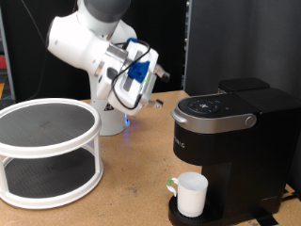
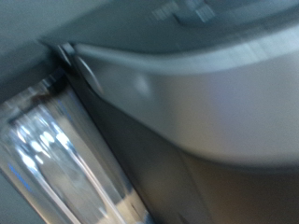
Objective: Make a cup of coffee with the keurig machine
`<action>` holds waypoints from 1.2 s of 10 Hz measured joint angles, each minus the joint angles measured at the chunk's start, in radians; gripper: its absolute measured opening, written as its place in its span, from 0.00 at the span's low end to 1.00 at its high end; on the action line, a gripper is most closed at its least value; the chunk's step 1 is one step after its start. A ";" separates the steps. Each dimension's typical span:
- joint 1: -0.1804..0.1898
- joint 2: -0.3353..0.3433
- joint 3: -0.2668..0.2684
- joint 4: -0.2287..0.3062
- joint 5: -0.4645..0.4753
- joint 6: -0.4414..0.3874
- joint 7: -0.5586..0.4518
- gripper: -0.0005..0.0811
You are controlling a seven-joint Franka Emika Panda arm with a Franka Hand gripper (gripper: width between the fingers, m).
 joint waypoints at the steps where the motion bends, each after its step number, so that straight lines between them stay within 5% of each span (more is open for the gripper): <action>1: -0.001 -0.036 0.015 0.000 -0.009 -0.002 0.032 1.00; 8: -0.004 -0.244 0.078 -0.003 -0.024 -0.010 0.208 1.00; 12: -0.042 -0.230 0.212 0.051 -0.409 0.027 0.253 1.00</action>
